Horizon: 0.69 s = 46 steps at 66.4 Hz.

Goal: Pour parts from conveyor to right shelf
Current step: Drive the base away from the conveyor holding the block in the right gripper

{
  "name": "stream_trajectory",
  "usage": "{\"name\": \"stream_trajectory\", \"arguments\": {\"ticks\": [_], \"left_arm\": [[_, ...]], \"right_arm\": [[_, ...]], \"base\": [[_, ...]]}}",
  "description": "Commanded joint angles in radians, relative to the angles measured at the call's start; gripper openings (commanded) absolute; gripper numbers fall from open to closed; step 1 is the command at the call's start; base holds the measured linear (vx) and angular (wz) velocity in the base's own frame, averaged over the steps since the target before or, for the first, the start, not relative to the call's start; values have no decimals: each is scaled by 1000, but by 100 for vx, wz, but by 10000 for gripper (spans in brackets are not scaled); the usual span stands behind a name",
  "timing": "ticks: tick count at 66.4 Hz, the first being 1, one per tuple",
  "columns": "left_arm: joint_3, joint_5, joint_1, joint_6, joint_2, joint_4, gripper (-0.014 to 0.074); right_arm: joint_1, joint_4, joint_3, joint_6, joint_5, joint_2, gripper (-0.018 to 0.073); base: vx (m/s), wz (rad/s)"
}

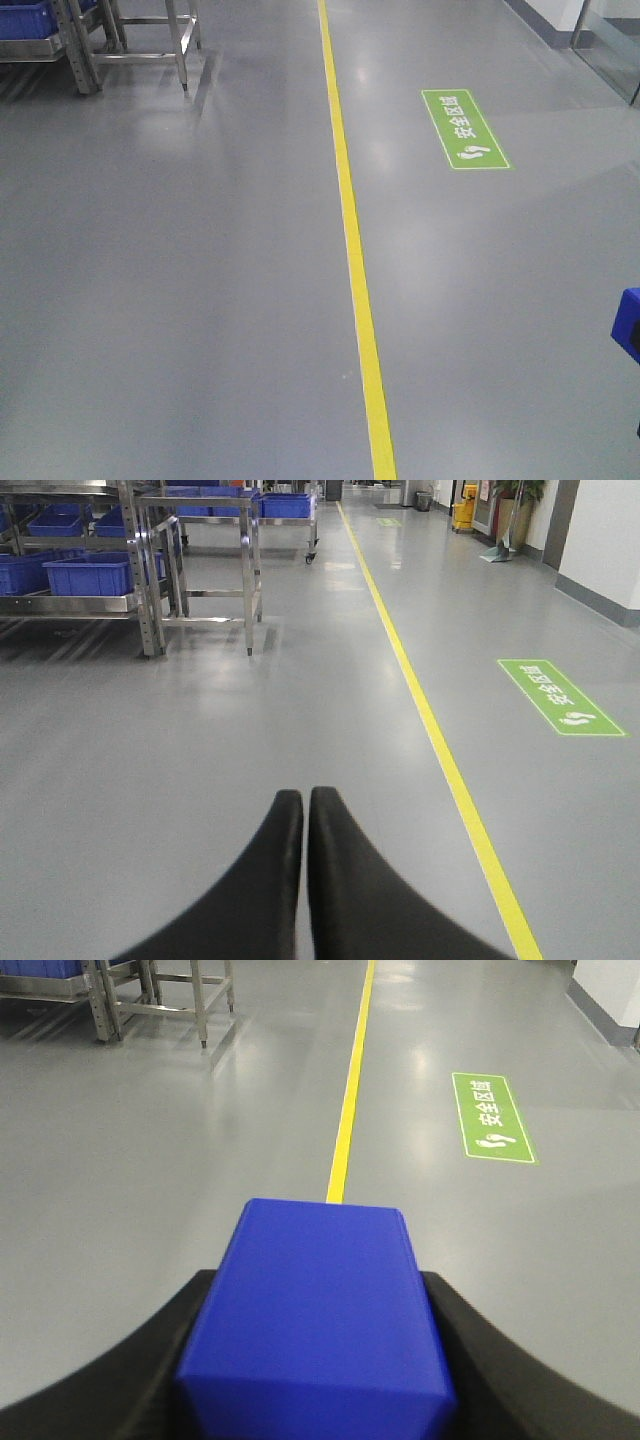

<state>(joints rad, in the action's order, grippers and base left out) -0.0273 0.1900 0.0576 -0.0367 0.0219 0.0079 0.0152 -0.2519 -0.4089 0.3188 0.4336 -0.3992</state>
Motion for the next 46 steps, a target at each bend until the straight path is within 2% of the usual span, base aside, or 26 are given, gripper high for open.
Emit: {"name": "stream_trajectory", "arguments": {"ticks": [1,46], "left_arm": [[19,-71,-1,-8,13,-8,-6],[19,-71,-1,-8,13,-8,-6]], "right_arm": [[-8,-2,-30,7,-74,-6,-5],[-8,-2,-30,7,-74,-6,-5]], "base": [[45,1],[49,3]]}}
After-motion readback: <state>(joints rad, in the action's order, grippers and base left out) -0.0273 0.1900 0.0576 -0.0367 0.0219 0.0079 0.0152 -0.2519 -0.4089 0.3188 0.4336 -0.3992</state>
